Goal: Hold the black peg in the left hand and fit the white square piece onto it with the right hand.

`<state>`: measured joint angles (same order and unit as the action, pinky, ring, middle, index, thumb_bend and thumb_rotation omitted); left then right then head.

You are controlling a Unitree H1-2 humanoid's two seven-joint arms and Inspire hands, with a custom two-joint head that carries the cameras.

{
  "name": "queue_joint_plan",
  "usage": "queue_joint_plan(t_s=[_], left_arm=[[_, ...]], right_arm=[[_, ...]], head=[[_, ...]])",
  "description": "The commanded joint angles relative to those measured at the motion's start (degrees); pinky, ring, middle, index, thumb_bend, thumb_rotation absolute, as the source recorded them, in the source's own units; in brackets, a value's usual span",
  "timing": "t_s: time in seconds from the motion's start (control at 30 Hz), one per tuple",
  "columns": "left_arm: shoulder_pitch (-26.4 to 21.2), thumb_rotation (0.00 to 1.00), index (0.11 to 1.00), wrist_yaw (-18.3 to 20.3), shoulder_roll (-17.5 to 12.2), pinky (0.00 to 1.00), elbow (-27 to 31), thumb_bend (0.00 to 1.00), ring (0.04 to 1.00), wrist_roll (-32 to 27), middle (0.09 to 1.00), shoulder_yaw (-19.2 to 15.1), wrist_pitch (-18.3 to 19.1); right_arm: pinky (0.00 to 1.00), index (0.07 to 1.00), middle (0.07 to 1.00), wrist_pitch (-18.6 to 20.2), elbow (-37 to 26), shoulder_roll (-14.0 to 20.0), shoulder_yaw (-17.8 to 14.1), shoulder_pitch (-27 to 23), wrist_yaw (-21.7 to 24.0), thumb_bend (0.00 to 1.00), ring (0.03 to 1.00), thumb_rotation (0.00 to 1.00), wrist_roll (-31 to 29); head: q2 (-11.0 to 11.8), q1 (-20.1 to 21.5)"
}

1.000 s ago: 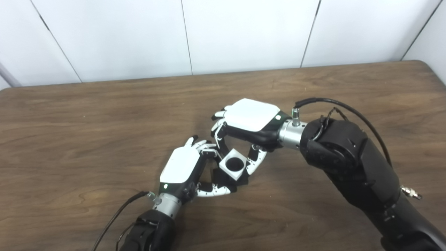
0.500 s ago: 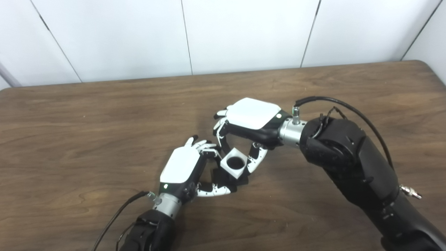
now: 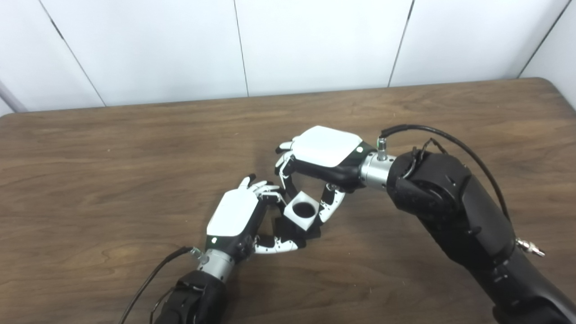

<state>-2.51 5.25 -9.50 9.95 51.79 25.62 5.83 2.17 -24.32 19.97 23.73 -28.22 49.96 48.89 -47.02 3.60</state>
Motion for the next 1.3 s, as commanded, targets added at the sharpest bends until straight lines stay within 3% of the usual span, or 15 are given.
queue_joint_plan(t_s=[0.0,0.13,0.17,0.23,0.3,0.8,1.27], left_arm=[[0.68,0.05,0.486,1.68,-0.18,1.0,-1.64,0.52,0.858,0.62,0.776,1.15,0.21],[0.76,0.05,0.486,2.02,-0.18,1.0,-1.28,0.52,0.864,0.76,0.779,1.18,0.53],[0.76,0.05,0.486,2.0,-0.19,1.0,-1.28,0.52,0.864,0.73,0.779,1.17,0.51],[0.77,0.05,0.486,1.93,-0.19,1.0,-1.3,0.52,0.863,0.8,0.778,1.2,0.5],[0.76,0.05,0.486,1.93,-0.19,1.0,-1.34,0.52,0.864,0.9,0.779,1.25,0.52],[0.73,0.05,0.485,2.06,-0.27,1.0,-1.46,0.52,0.864,0.46,0.775,1.11,0.49],[0.75,0.06,0.485,2.32,-0.81,1.0,-1.13,0.52,0.865,0.53,0.772,0.8,0.65]], right_arm=[[0.93,0.491,0.803,-0.16,-1.02,0.06,-0.77,-1.45,-1.51,0.53,0.933,0.15,0.45],[0.93,0.492,0.81,0.03,-1.09,0.1,-0.84,-1.48,-1.28,0.53,0.932,0.15,0.57],[0.92,0.557,0.813,-0.08,-1.09,0.17,-0.8,-1.51,-1.3,0.79,0.927,0.18,0.73],[0.91,0.591,0.816,-0.14,-1.17,0.28,-0.74,-1.55,-1.17,0.93,0.925,0.2,1.09],[0.91,0.602,0.821,0.09,-1.32,0.29,-0.81,-1.51,-0.88,0.98,0.925,0.22,1.3],[0.92,0.626,0.837,1.32,-2.34,0.81,-1.42,-1.62,0.8,1.0,0.944,0.26,1.22],[0.87,0.636,0.823,2.68,-4.76,4.83,-6.31,1.39,0.71,1.0,0.922,0.28,-0.66]], head=[[-0.07,0.04],[-0.14,0.09],[-0.14,0.09],[-0.14,0.09],[-0.14,0.09],[-0.09,0.42],[-0.13,0.84]])
